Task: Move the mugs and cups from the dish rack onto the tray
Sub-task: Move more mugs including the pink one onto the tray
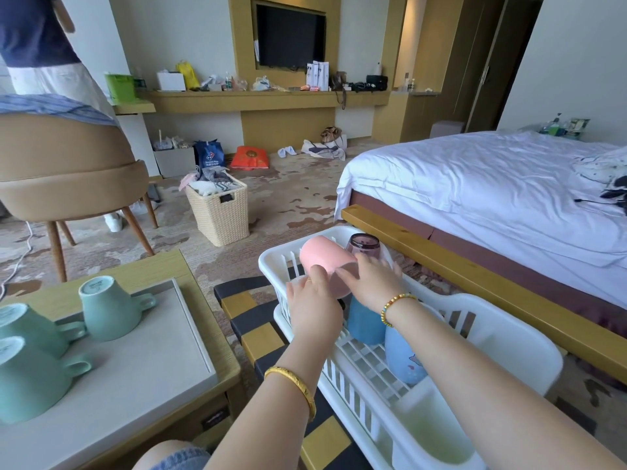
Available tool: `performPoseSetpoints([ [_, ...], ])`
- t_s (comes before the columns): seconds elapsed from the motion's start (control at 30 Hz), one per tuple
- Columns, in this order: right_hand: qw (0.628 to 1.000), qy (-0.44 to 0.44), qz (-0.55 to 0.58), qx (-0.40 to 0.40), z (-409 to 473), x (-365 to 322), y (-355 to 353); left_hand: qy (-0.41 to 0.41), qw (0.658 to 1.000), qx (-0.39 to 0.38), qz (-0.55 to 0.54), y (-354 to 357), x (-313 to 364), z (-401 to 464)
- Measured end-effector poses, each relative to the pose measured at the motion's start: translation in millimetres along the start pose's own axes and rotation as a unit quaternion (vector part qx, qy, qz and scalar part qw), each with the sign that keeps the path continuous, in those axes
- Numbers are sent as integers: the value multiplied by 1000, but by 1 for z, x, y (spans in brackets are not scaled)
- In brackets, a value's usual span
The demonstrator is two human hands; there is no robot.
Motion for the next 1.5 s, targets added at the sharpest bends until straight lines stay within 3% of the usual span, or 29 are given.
performPoseSetpoints([
  [0.1,996,-4,-89,17,2,-5,5,-55,998,-20,-12,-5,-8,-1],
  [0.23,993,-29,-115,25,6,-10,9,-32,995,-92,34,-5,-11,7],
  [0.37,984,-53,-145,86,5,-18,18,-21,987,-141,77,-5,-17,17],
  [0.9,982,-49,-96,158,16,-34,26,-11,996,-87,14,-12,-16,10],
  [1.1,992,-54,-17,117,13,-30,14,-24,991,-94,-87,-15,-18,8],
  [1.27,983,-21,162,88,5,-28,-8,9,988,-82,-133,-27,-22,5],
  [1.37,957,12,284,63,0,-28,-24,52,991,-76,-98,-39,-21,4],
  [1.5,879,96,465,-45,-7,-34,-35,104,991,-61,-61,-52,-14,1],
])
Point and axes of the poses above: each hand's wrist, its own z-axis towards the middle knuckle, its own y-axis out of the palm, x = y × z, the point moved 3 cm from there along z, towards the middle knuckle, and after that the axes turned 10 degrees about y, right-handed, at the moved point
